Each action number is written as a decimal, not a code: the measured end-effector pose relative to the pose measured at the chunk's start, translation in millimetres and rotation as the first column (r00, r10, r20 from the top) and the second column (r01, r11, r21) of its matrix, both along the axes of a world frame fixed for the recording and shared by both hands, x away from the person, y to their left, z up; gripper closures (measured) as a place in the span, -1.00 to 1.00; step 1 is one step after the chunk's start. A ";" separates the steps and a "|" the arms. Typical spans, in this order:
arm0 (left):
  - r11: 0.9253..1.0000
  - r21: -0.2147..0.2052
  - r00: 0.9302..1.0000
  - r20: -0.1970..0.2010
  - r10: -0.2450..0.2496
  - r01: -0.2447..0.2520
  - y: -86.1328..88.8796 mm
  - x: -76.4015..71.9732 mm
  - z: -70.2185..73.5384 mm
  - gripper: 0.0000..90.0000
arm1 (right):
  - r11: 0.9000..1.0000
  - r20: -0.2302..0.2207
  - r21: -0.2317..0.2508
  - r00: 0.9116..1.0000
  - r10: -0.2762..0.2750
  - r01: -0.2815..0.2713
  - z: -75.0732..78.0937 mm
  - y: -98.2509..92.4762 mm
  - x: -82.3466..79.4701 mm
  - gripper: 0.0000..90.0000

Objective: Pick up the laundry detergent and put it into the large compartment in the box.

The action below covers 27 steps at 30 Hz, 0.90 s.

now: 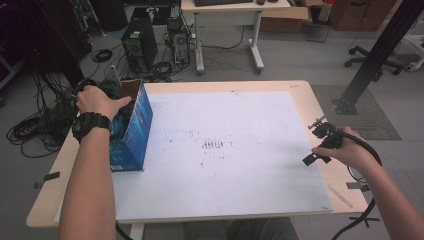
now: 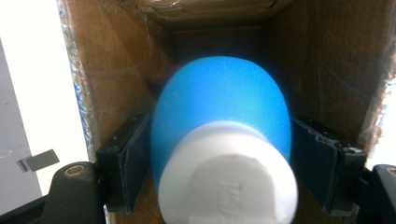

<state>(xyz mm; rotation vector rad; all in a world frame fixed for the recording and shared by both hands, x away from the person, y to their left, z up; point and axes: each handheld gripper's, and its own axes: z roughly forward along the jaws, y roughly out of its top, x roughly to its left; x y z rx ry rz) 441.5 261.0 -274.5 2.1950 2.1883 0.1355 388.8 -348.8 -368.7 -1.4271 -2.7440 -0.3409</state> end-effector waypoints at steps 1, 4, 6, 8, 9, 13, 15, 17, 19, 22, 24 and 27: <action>1.000 0.004 1.000 0.003 0.002 -0.002 -0.3 0.0 0.6 -0.44 | 1.000 0.000 0.001 1.000 0.000 0.000 0.0 0.0 0.0 -0.71; 1.000 0.013 1.000 0.006 0.006 -0.006 -1.6 -0.2 3.5 -0.44 | 1.000 0.002 0.000 1.000 0.000 0.000 0.4 -0.4 -0.1 -0.71; 1.000 0.016 1.000 0.006 0.004 -0.004 -2.2 -0.4 5.1 -0.45 | 1.000 0.003 0.001 1.000 0.000 0.000 0.7 -0.6 -0.3 -0.71; 1.000 0.023 1.000 0.007 0.009 -0.009 -2.2 -0.6 6.7 -0.48 | 1.000 0.003 0.000 1.000 -0.003 0.003 1.0 -1.0 -0.7 -0.71; 1.000 0.024 1.000 0.011 0.010 -0.010 -2.1 -1.0 7.8 -0.48 | 1.000 0.003 0.000 1.000 -0.003 0.003 1.0 -1.0 -0.7 -0.71; 1.000 0.024 1.000 0.015 0.006 -0.007 -2.8 -2.0 11.6 -0.49 | 1.000 0.003 0.002 1.000 -0.005 0.005 0.9 -2.2 -0.8 -0.71; 1.000 0.029 1.000 0.022 0.007 -0.008 -2.8 -2.5 13.1 -0.50 | 1.000 0.003 0.003 1.000 -0.006 0.006 0.9 -2.3 -1.0 -0.71; 1.000 0.028 1.000 0.020 0.008 -0.008 -3.1 -3.0 14.3 -0.50 | 1.000 0.004 0.004 1.000 -0.004 0.004 0.9 -2.2 -1.2 -0.70; 1.000 0.025 1.000 0.023 0.003 -0.004 -3.4 -3.6 16.8 -0.50 | 1.000 0.003 0.004 1.000 -0.005 0.005 1.0 -2.2 -1.2 -0.71; 1.000 0.026 1.000 0.030 0.001 -0.002 -4.8 -4.3 21.5 -0.50 | 1.000 0.005 0.005 1.000 -0.004 0.004 1.4 -2.1 -1.1 -0.71; 1.000 0.024 1.000 0.029 0.001 -0.002 -4.8 -4.4 22.7 -0.50 | 1.000 0.006 0.006 1.000 -0.004 0.004 1.5 -2.0 -1.1 -0.71; 1.000 0.025 0.999 0.034 0.002 -0.002 -4.9 -4.7 26.9 -0.51 | 1.000 0.005 0.005 1.000 -0.003 0.003 1.6 -1.5 -0.9 -0.71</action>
